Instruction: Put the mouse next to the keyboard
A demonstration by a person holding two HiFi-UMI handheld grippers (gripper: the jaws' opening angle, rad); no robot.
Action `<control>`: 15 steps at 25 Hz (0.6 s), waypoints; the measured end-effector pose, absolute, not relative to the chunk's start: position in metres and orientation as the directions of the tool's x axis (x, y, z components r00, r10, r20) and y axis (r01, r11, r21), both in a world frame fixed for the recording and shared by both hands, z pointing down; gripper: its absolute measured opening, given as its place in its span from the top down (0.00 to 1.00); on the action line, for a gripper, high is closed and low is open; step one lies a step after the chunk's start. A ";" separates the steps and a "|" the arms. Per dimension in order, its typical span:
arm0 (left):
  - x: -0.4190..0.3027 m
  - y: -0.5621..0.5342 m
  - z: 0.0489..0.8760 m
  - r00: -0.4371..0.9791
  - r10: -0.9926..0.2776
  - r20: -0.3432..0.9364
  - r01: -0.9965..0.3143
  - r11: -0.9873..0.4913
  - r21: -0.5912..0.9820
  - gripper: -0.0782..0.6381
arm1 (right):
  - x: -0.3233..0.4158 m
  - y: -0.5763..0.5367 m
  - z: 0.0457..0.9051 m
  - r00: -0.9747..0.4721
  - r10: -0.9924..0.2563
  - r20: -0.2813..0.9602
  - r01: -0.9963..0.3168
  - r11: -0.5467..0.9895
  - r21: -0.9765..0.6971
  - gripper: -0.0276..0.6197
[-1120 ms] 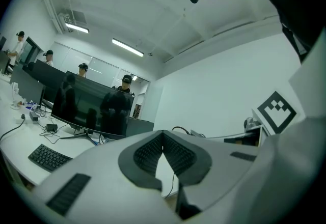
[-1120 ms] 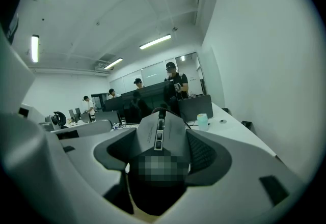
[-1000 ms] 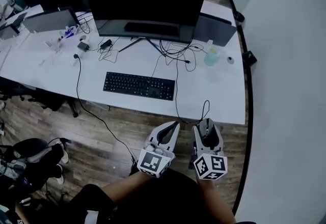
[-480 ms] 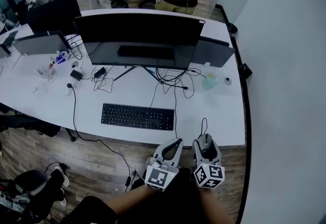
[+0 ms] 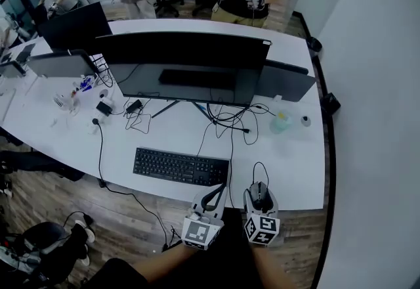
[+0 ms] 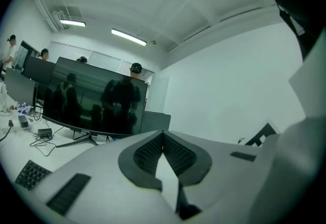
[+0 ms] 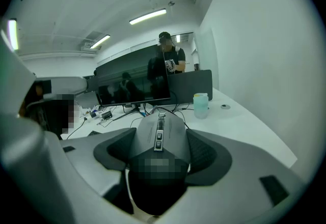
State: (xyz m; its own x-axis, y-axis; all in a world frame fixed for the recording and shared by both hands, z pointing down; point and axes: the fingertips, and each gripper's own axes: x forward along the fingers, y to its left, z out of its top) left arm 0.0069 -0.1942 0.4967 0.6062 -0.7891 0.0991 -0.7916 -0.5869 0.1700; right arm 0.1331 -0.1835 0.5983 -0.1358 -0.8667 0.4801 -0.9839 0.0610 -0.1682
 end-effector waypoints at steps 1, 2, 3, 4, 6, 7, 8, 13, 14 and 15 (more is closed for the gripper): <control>0.009 -0.200 0.499 0.600 -0.793 0.102 -0.796 -0.580 0.173 0.88 | 0.135 -0.188 0.607 -0.139 -0.859 0.493 -0.985 0.067 -0.161 0.46; 0.011 -0.206 0.502 0.595 -0.797 0.108 -0.800 -0.573 0.178 0.88 | 0.138 -0.192 0.615 -0.140 -0.850 0.507 -0.985 0.071 -0.154 0.46; 0.013 -0.213 0.505 0.590 -0.799 0.118 -0.803 -0.567 0.181 0.88 | 0.140 -0.197 0.625 -0.141 -0.841 0.522 -0.986 0.073 -0.148 0.46; 0.016 -0.219 0.509 0.588 -0.799 0.128 -0.806 -0.564 0.181 0.88 | 0.143 -0.203 0.634 -0.142 -0.831 0.537 -0.987 0.075 -0.145 0.46; 0.023 -0.229 0.514 0.589 -0.796 0.141 -0.806 -0.566 0.173 0.88 | 0.147 -0.213 0.651 -0.152 -0.812 0.563 -0.985 0.079 -0.152 0.46; 0.027 -0.233 0.516 0.589 -0.795 0.146 -0.806 -0.567 0.167 0.88 | 0.149 -0.216 0.660 -0.159 -0.801 0.576 -0.984 0.082 -0.158 0.46; 0.031 -0.237 0.518 0.588 -0.795 0.151 -0.808 -0.566 0.163 0.88 | 0.151 -0.220 0.670 -0.166 -0.790 0.591 -0.983 0.085 -0.162 0.46; 0.039 -0.255 0.532 0.565 -0.805 0.179 -0.824 -0.538 0.179 0.88 | 0.161 -0.234 0.718 -0.159 -0.741 0.652 -0.985 0.073 -0.157 0.46; 0.040 -0.257 0.534 0.565 -0.805 0.184 -0.824 -0.536 0.183 0.88 | 0.161 -0.237 0.726 -0.157 -0.735 0.660 -0.985 0.071 -0.155 0.46; 0.040 -0.258 0.538 0.562 -0.804 0.193 -0.825 -0.532 0.188 0.88 | 0.160 -0.239 0.734 -0.156 -0.728 0.668 -0.986 0.072 -0.152 0.46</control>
State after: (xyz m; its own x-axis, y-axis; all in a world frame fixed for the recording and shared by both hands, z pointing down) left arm 0.0401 -0.2582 0.5381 0.5625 -0.8040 0.1930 -0.8254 -0.5323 0.1880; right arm 0.1604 -0.2387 0.7337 -0.1559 -0.7277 0.6680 -0.9858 0.0719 -0.1518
